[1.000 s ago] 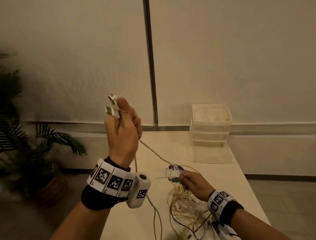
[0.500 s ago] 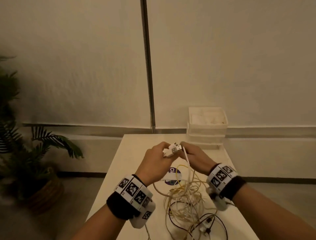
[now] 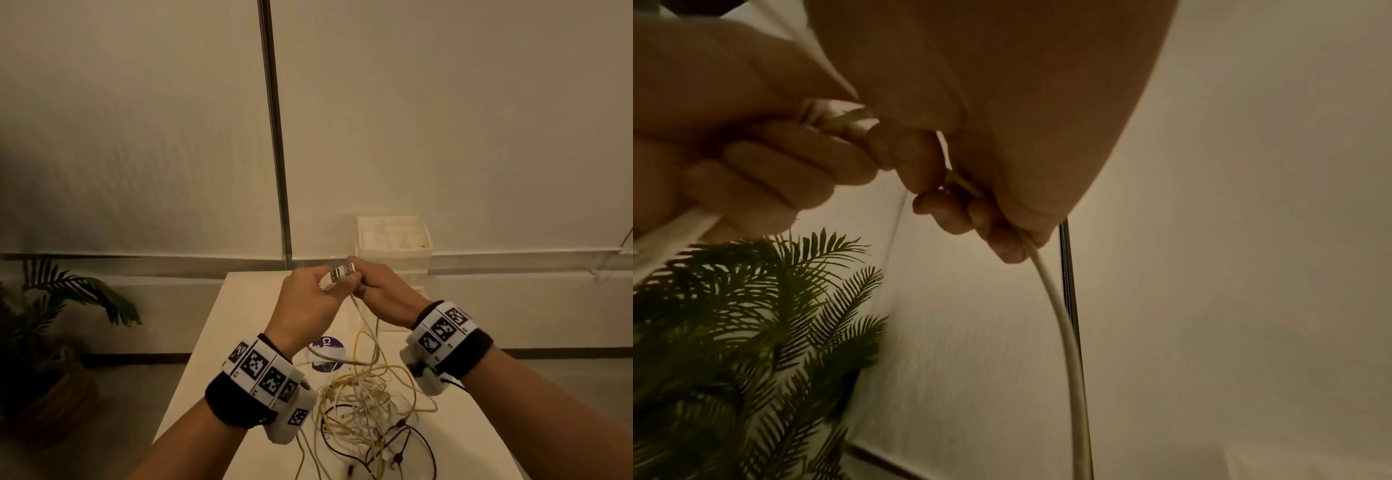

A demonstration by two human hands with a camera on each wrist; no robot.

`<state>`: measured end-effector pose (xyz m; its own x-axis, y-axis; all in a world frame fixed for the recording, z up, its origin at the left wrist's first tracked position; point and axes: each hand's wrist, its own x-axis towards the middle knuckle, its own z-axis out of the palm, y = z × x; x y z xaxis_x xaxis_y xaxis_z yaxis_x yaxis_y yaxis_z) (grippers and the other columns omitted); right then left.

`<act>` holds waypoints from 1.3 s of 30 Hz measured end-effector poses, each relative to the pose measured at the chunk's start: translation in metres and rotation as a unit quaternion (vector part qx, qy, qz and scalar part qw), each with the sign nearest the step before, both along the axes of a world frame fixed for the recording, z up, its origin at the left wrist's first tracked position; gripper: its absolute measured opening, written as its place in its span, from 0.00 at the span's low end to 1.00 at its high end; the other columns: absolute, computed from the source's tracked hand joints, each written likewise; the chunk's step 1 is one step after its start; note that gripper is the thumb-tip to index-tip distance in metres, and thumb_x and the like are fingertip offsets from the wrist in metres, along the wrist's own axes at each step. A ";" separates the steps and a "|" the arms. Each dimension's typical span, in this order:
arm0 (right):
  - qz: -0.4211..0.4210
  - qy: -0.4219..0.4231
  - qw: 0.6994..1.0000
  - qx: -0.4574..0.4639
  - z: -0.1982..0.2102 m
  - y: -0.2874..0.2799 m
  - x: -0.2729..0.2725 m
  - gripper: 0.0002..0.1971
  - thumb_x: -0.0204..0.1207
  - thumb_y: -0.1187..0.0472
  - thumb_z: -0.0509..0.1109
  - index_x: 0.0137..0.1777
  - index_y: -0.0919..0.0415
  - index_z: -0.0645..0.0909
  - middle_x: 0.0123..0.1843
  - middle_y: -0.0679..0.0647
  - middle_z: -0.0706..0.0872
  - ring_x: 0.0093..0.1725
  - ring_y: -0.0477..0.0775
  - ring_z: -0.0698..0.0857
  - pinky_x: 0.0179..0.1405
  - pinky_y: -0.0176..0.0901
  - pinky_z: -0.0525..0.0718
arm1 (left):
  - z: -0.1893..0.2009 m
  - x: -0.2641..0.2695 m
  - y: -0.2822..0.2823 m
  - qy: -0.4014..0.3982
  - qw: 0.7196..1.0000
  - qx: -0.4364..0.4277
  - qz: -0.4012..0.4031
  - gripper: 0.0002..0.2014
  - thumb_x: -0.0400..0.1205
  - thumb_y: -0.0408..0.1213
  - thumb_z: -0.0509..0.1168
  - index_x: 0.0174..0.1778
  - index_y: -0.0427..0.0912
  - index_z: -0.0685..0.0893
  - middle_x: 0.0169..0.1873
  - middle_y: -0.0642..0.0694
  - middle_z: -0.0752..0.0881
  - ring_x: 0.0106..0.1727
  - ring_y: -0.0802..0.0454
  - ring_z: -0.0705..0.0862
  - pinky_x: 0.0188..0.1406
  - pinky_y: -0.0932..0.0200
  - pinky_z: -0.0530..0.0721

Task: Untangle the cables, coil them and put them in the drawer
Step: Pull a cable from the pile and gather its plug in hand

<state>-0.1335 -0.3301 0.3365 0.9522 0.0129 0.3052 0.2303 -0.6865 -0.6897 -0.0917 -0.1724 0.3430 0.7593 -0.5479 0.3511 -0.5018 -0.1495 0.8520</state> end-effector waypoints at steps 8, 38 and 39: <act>0.033 0.017 0.993 0.111 -0.031 -0.006 -0.007 0.10 0.85 0.66 0.59 0.44 0.62 0.80 0.30 0.50 0.79 0.30 0.44 0.77 0.35 0.37 0.77 | 0.021 0.016 0.021 -0.050 0.996 -0.033 0.071 0.15 0.81 0.47 0.70 0.30 0.48 0.81 0.15 0.60 0.74 0.19 0.61 0.67 0.23 0.62 0.67; 0.068 0.065 0.954 0.283 0.002 -0.004 0.018 0.15 0.82 0.62 0.63 0.35 0.58 0.85 0.28 0.55 0.66 0.27 0.47 0.64 0.29 0.39 0.64 | 0.005 0.043 0.016 -0.224 0.943 0.241 0.045 0.12 0.81 0.43 0.65 0.58 0.60 0.77 0.45 0.51 0.89 0.47 0.40 0.84 0.40 0.46 0.83; 0.076 0.066 0.949 0.297 0.005 -0.005 0.015 0.15 0.83 0.64 0.62 0.36 0.60 0.84 0.28 0.54 0.66 0.27 0.47 0.64 0.30 0.39 0.64 | 0.005 0.045 0.017 -0.224 0.949 0.215 0.046 0.10 0.80 0.43 0.66 0.56 0.59 0.78 0.42 0.52 0.89 0.45 0.42 0.84 0.39 0.46 0.82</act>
